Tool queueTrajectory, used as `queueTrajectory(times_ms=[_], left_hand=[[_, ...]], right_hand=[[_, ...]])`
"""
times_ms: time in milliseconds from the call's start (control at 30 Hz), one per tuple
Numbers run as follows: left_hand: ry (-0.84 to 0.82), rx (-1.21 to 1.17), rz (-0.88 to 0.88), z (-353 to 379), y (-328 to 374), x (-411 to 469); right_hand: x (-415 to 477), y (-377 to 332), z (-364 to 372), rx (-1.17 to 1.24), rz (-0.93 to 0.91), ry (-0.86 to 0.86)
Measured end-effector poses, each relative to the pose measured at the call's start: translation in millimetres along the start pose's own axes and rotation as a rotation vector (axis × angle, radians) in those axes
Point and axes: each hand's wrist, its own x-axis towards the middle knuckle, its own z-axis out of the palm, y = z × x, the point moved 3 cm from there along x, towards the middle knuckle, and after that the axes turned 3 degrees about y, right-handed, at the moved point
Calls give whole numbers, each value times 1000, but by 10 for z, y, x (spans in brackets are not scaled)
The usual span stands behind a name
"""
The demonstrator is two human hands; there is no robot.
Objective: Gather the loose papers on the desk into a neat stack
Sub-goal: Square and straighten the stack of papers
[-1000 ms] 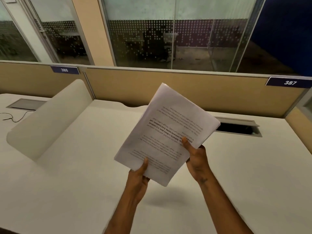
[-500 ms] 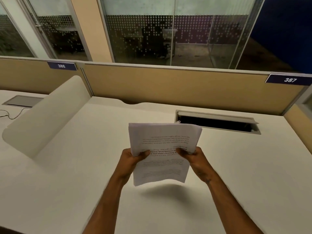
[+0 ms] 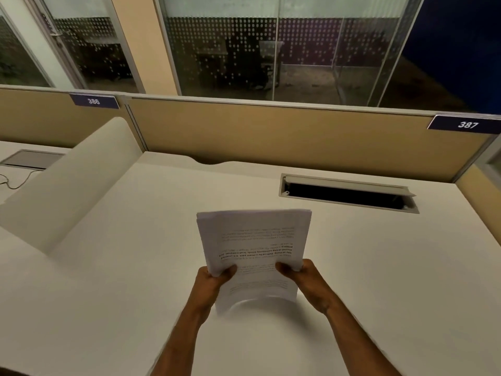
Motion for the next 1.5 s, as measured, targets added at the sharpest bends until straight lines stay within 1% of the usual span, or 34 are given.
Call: queueTrajectory(times_ms=[67, 167, 200, 267, 367, 400, 467, 533, 600, 667, 700, 733, 800, 867, 933, 1067, 1200, 1300, 1500], left_hand=[[35, -87, 17, -5, 105, 58], [93, -289, 66, 40, 376, 133], [90, -352, 80, 95, 443, 154], [62, -463, 96, 235, 499, 182], [6, -620, 60, 470, 465, 146], [7, -657, 42, 539, 435, 119], [26, -695, 2, 595, 369, 82], [37, -673, -22, 454, 325, 91], [86, -615, 4, 84, 337, 167], [181, -449, 82, -388, 453, 311], [194, -319, 127, -599, 541, 389], [169, -166, 165, -745, 654, 442], [47, 114, 195, -818, 838, 495], [-86, 239, 174, -686, 926, 469], [-152, 225, 162, -532, 948, 401], [-82, 125, 160, -502, 789, 302], [-87, 96, 64, -507, 245, 171], [-59, 32, 11, -491, 20, 75], [-39, 3, 51, -509, -68, 41]], right_hand=[[-18, -28, -76, 22, -3, -10], [-36, -47, -135, 115, -24, -6], [-24, -55, -105, 159, -34, -7], [20, -137, 16, 325, -78, -20], [78, -385, 206, 622, -164, 1], [97, -448, 230, 662, -190, 17], [124, -529, 213, 641, -227, 60], [118, -594, 109, 565, -227, 124], [95, -645, -59, 474, -216, 165], [59, -682, -234, 368, -214, 160], [40, -696, -295, 305, -204, 139], [36, -690, -335, 239, -192, 110], [37, -667, -333, 140, -169, 72], [51, -634, -283, 93, -165, 63], [67, -589, -246, 79, -155, 87], [74, -455, -258, 58, -133, 123], [44, -21, -211, -10, -1, 91], [32, 186, -182, 3, 47, 124], [42, 166, -220, 14, 32, 143]])
